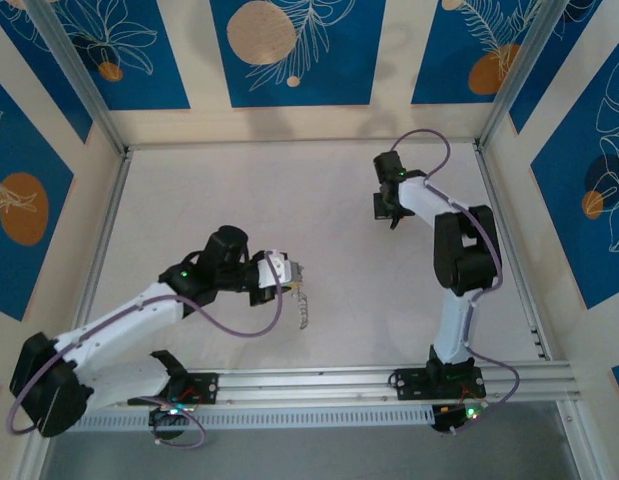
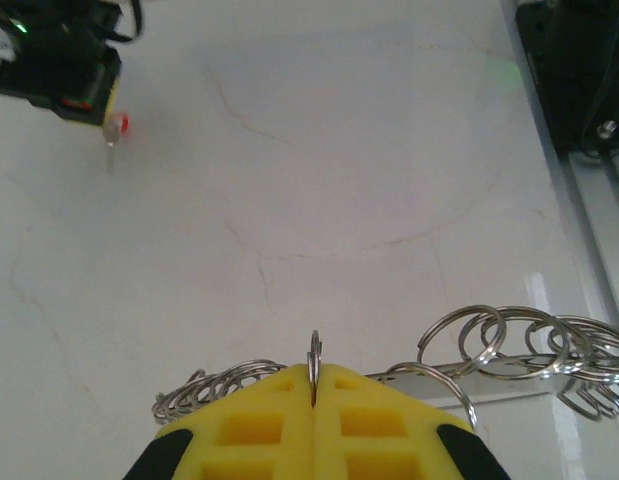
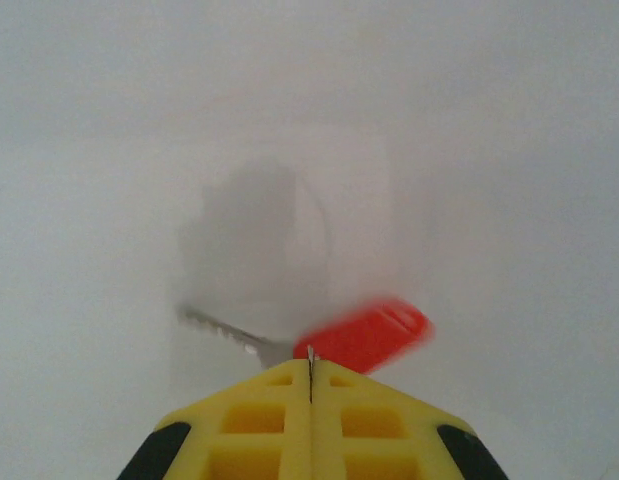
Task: Put the keys on the keyring
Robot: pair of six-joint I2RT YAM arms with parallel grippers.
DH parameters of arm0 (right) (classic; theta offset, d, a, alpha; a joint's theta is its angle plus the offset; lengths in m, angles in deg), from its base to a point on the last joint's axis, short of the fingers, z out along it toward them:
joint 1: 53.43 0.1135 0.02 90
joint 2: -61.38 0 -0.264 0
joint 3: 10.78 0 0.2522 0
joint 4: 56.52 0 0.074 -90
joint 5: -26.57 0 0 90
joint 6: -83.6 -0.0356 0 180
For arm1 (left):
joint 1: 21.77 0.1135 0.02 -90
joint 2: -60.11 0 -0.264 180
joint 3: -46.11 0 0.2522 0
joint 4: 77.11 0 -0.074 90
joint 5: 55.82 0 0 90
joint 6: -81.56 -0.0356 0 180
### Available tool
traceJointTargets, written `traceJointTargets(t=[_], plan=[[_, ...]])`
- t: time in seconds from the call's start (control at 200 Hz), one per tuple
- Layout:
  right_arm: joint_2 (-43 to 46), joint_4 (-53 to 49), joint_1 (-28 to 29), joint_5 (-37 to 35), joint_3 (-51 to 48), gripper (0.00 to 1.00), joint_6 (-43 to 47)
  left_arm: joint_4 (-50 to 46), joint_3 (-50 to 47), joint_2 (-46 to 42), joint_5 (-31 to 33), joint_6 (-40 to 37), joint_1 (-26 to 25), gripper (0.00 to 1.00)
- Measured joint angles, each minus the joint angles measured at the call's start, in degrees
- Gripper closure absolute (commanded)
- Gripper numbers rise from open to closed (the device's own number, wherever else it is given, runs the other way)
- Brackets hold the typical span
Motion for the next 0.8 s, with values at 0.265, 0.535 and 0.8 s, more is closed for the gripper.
traceJointTargets(t=[0.265,0.535,0.8], plan=[[18.82,10.64,11.91,6.62,-17.99,1.00,3.67,-8.76,2.93,-12.00,2.51,-2.23,0.00,1.00],[25.24,15.69,22.82,12.11,-27.52,1.00,2.62,-15.30,2.99,-16.46,5.79,-4.20,0.00,1.00],[26.97,14.40,33.29,12.04,-29.64,1.00,0.63,-17.44,2.97,-18.03,6.88,-4.50,0.00,1.00]])
